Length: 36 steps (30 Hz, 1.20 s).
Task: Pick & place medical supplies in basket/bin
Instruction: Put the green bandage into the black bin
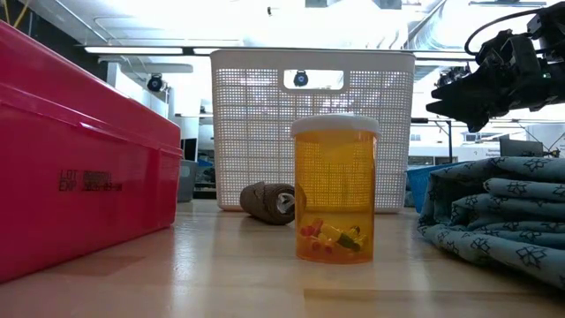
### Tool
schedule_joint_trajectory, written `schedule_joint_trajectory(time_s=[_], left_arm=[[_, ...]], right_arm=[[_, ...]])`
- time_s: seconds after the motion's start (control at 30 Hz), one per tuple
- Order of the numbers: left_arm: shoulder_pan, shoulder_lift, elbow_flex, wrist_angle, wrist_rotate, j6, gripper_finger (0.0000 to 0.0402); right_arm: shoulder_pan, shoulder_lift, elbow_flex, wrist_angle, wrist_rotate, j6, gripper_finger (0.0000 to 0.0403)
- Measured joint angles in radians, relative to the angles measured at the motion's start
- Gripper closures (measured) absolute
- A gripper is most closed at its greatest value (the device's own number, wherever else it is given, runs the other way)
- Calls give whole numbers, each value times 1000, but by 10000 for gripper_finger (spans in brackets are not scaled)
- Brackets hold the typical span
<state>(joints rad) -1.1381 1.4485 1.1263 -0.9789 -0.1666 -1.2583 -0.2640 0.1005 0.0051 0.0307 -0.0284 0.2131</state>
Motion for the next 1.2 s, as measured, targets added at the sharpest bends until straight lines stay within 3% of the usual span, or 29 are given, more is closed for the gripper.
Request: schedule_joint_trajectory(time_s=[0.2, 0.77, 1.2], left_arm=[[0, 36, -1, 3, 31, -146, 190], [-42, 165, -3, 91, 39, -131, 190], [-65, 190, -37, 94, 6, -292, 190]], right_arm=[[0, 0, 0, 0, 0, 0, 211], [0, 0, 0, 0, 0, 0, 211], [0, 0, 0, 0, 0, 0, 211]])
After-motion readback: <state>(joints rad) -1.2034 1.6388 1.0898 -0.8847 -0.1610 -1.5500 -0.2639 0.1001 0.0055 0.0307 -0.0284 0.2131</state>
